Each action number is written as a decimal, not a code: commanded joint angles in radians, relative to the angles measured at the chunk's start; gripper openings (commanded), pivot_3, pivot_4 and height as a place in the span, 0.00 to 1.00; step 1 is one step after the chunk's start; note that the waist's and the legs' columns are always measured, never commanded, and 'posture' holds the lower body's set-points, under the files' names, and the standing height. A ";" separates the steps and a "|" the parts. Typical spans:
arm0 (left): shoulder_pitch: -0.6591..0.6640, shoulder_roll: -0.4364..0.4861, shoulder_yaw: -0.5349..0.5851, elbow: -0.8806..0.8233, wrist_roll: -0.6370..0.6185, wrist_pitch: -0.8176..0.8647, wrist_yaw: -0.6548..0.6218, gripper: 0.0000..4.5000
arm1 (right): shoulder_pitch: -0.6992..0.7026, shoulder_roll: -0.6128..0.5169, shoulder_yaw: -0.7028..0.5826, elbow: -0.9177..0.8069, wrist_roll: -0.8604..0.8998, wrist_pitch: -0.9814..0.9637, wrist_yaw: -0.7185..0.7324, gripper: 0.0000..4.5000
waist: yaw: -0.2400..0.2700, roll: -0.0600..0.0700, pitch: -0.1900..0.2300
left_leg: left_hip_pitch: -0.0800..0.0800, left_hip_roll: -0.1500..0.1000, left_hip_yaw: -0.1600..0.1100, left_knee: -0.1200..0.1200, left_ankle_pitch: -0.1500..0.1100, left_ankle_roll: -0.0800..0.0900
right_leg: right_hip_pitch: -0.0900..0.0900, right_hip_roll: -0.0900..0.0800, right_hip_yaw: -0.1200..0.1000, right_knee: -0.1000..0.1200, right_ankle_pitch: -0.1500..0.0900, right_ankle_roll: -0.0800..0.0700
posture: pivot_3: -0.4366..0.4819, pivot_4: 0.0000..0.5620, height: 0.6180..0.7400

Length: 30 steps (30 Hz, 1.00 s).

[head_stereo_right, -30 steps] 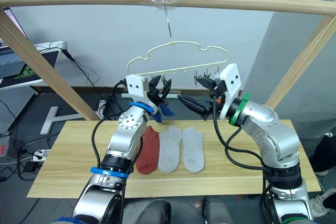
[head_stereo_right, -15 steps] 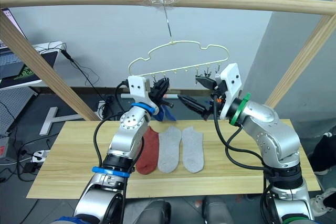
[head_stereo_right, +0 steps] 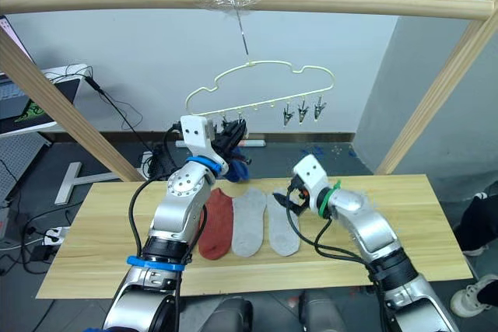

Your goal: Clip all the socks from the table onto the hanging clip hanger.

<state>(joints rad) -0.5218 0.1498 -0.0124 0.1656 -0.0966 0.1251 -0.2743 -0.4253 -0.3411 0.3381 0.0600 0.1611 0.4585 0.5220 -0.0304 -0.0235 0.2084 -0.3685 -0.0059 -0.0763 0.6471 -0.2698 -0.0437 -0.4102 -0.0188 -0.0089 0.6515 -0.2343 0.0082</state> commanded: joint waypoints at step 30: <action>0.074 0.001 -0.015 -0.165 0.005 0.086 0.006 0.00 | -0.127 0.168 0.061 0.783 -0.343 -0.428 0.061 0.24 | 0.003 0.000 -0.001 | 0.006 0.000 0.000 0.001 0.000 0.000 | 0.002 0.000 0.001 0.010 -0.002 0.004 | 0.51 0.31 1.00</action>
<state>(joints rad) -0.4462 0.1505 -0.0245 0.0331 -0.0938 0.2127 -0.2695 -0.5800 -0.1554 0.3733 0.8101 -0.1391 0.0450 0.5749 -0.0273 -0.0238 0.2077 -0.3621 -0.0062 -0.0761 0.6484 -0.2694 -0.0440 -0.4082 -0.0191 -0.0076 0.6615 -0.2367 0.0120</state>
